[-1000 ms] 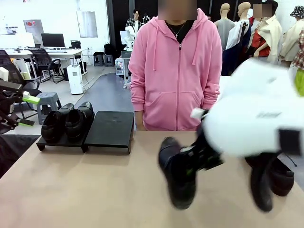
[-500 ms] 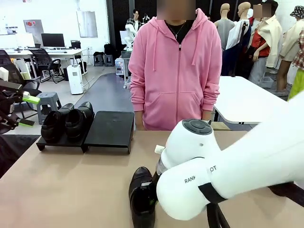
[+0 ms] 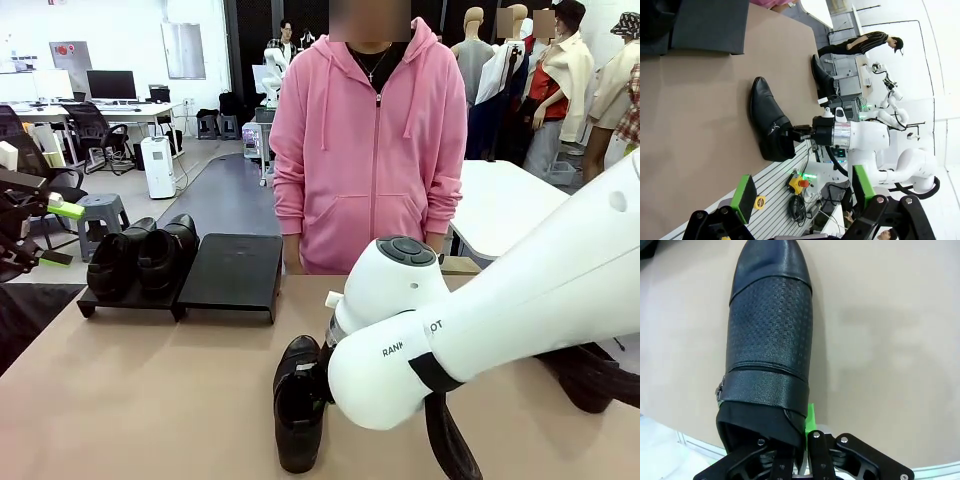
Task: Organize the shoes by placing them on the stand.
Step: Pick up one Shoe and place it in the middle of the table.
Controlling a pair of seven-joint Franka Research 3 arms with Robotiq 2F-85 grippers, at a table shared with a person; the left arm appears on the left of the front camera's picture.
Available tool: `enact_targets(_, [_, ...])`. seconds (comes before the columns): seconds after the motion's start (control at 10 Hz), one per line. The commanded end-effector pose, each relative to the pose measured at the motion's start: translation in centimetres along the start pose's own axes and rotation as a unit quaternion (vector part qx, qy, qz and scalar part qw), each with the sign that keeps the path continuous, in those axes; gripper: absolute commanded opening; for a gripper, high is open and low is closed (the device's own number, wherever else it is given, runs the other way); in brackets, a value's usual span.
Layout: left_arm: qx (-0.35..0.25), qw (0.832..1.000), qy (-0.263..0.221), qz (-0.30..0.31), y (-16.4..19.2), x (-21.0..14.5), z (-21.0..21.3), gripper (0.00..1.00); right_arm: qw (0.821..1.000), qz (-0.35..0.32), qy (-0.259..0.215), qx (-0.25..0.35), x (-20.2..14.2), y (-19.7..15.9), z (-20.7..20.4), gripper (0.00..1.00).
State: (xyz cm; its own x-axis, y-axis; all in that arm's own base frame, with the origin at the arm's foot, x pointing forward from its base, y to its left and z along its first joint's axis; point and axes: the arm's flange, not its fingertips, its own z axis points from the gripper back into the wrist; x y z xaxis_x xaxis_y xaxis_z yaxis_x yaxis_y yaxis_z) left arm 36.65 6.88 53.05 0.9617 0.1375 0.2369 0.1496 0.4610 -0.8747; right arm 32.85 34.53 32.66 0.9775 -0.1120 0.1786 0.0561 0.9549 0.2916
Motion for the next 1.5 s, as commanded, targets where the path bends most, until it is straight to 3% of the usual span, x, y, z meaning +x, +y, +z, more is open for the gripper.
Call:
enact_targets(0.0, [-0.002,1.000,0.003,-0.008,0.0,-0.2,0.2,1.00,1.000,0.004,-0.007,0.016,0.0,1.0,-0.5,0.00])
enact_targets(0.1, [-0.002,1.000,0.003,-0.008,0.0,-0.2,0.2,1.00,1.000,0.008,-0.007,0.026,0.1,0.9,-0.3,0.00])
enact_targets(0.2, [-0.002,1.000,0.003,-0.008,0.0,-0.2,0.2,1.00,0.999,0.017,-0.003,0.037,0.1,0.8,-0.1,0.59])
enact_targets(0.3, [-0.002,1.000,0.003,-0.008,0.0,-0.2,0.2,1.00,0.999,0.019,0.002,0.040,0.0,0.8,-0.1,1.00])
enact_targets(0.6, [-0.002,1.000,0.003,-0.008,0.0,-0.2,0.2,1.00,0.999,0.024,0.005,0.048,-0.1,0.5,0.5,1.00])
enact_targets(0.8, [-0.002,1.000,0.003,-0.008,0.0,-0.2,0.2,1.00,0.997,0.034,0.008,0.066,-0.1,-1.1,4.2,1.00])
enact_targets(1.1, [-0.002,1.000,0.003,-0.008,0.0,-0.2,0.2,1.00,0.993,0.056,0.046,0.089,-0.5,-8.2,15.2,1.00])
enact_targets(1.4, [-0.002,1.000,0.003,-0.008,0.0,-0.2,0.2,1.00,0.980,0.067,0.120,0.144,-1.2,-19.0,24.6,1.00])
